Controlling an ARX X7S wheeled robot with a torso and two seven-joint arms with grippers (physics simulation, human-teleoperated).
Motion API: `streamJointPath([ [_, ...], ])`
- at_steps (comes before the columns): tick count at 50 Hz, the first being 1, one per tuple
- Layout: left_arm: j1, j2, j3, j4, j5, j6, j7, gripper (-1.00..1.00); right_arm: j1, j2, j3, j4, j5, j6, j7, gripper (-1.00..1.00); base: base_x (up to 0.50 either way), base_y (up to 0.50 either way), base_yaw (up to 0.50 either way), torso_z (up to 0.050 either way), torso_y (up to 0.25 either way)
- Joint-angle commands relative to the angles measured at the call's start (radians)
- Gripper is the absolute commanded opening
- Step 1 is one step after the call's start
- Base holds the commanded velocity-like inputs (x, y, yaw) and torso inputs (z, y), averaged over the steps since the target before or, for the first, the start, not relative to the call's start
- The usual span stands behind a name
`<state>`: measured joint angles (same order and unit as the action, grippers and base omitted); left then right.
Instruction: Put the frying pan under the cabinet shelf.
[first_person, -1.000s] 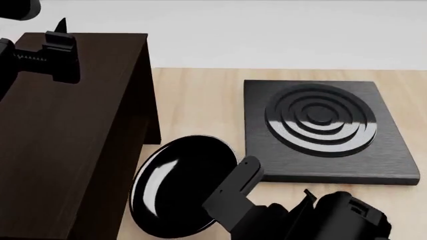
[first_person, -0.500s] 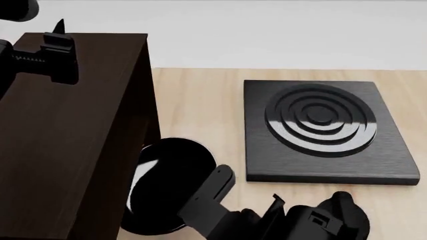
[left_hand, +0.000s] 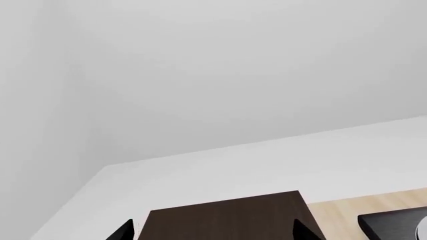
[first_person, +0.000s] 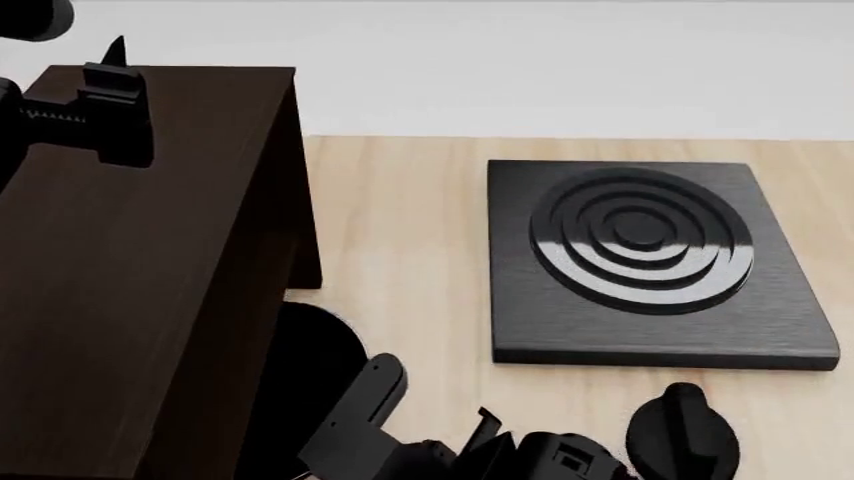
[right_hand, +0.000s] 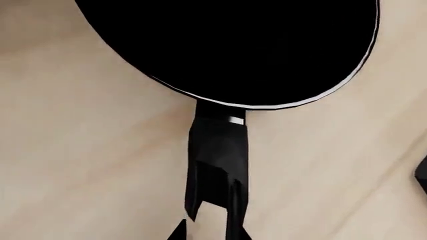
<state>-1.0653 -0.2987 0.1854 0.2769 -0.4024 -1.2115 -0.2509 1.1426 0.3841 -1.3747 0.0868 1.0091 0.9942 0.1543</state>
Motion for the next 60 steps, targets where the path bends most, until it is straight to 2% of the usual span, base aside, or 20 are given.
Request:
streamJointPath([
  [1, 0.005, -0.003, 0.003, 0.002, -0.003, 0.004, -0.002, 1.00, -0.012, -0.083, -0.036, 0.095, 0.015, -0.097, -0.145, -1.00, 0.00, 0.00, 0.00, 0.000, 0.000],
  [26, 0.019, -0.015, 0.010, -0.014, -0.002, 0.028, -0.004, 1.00, 0.008, -0.380, -0.117, 0.601, -0.182, -0.363, -0.436, -1.00, 0.00, 0.00, 0.01, -0.001, 0.000],
  [48, 0.007, -0.019, 0.000, 0.015, -0.019, -0.004, -0.017, 1.00, 0.030, -0.384, -0.160, 0.581, -0.127, -0.446, -0.413, -1.00, 0.01, 0.01, 0.02, -0.006, 0.000],
  [49, 0.006, -0.020, 0.001, 0.018, -0.019, -0.005, -0.017, 1.00, 0.036, -0.384, -0.159, 0.580, -0.119, -0.431, -0.404, 1.00, 0.01, 0.01, 0.02, -0.011, 0.000],
  [51, 0.006, -0.020, -0.002, 0.019, -0.021, -0.007, -0.018, 1.00, 0.037, -0.383, -0.149, 0.581, -0.126, -0.464, -0.378, 1.00, 0.00, 0.01, 0.02, -0.005, 0.000],
  [55, 0.007, -0.023, -0.005, 0.025, -0.025, -0.012, -0.019, 1.00, 0.052, -0.348, -0.137, 0.501, -0.091, -0.414, -0.345, 1.00, 0.00, 0.01, 0.02, -0.003, 0.000],
  [60, 0.008, -0.028, -0.012, 0.032, -0.029, -0.017, -0.020, 1.00, 0.071, -0.250, -0.115, 0.284, -0.036, -0.328, -0.231, 1.00, 0.00, 0.01, 0.00, 0.000, 0.000],
])
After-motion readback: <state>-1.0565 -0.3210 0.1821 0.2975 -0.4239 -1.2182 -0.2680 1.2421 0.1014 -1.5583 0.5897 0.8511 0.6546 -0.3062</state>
